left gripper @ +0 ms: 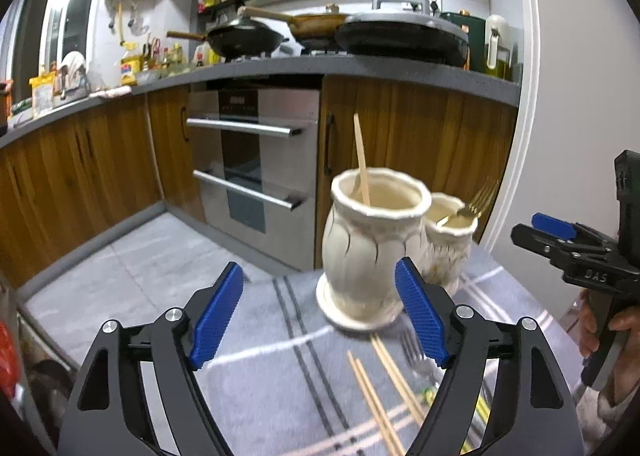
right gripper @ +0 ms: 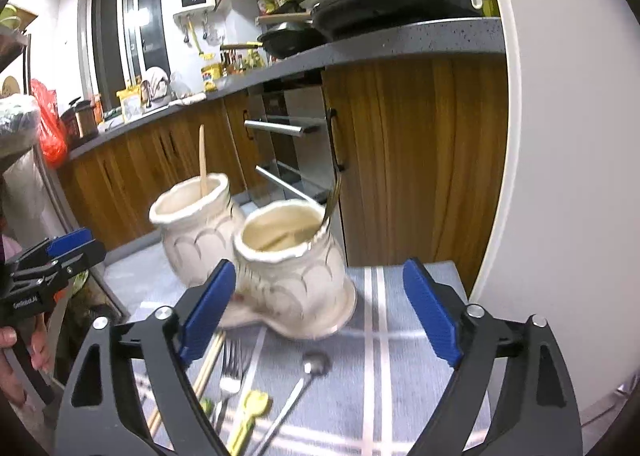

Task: Organize utensils
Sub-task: 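Open both tools and pull back from the ceramic holder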

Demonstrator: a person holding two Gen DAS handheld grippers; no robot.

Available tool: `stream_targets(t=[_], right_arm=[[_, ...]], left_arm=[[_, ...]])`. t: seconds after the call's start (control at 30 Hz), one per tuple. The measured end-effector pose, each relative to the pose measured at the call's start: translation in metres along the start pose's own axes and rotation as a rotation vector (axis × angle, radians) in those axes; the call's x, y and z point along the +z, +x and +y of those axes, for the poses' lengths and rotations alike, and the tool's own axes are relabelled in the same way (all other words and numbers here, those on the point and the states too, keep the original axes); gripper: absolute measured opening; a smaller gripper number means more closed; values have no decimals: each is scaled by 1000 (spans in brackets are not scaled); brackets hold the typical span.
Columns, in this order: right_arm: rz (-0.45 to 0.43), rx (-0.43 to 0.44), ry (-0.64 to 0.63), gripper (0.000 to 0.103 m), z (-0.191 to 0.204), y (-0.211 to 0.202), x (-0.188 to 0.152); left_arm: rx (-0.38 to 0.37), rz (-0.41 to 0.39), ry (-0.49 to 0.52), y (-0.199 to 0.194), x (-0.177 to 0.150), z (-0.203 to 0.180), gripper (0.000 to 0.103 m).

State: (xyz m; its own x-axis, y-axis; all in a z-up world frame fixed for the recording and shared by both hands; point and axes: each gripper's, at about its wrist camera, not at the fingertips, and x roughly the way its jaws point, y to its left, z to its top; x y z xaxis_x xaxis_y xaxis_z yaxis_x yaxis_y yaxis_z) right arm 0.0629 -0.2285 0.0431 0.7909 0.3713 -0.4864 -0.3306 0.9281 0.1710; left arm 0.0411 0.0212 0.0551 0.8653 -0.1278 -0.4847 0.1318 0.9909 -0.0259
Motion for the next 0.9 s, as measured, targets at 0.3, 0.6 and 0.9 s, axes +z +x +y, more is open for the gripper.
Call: stream_targets(t=[0.3, 0.6, 0.9], right_arm=[[116, 6, -25, 97, 3, 0, -26], [266, -25, -37, 97, 2, 19, -59], [341, -40, -90, 95, 10, 32, -77]], left_arm=[[34, 118, 14, 0, -38, -1, 89], [37, 279, 17, 22, -79, -10, 89], [45, 370, 21, 36, -97, -16, 89]])
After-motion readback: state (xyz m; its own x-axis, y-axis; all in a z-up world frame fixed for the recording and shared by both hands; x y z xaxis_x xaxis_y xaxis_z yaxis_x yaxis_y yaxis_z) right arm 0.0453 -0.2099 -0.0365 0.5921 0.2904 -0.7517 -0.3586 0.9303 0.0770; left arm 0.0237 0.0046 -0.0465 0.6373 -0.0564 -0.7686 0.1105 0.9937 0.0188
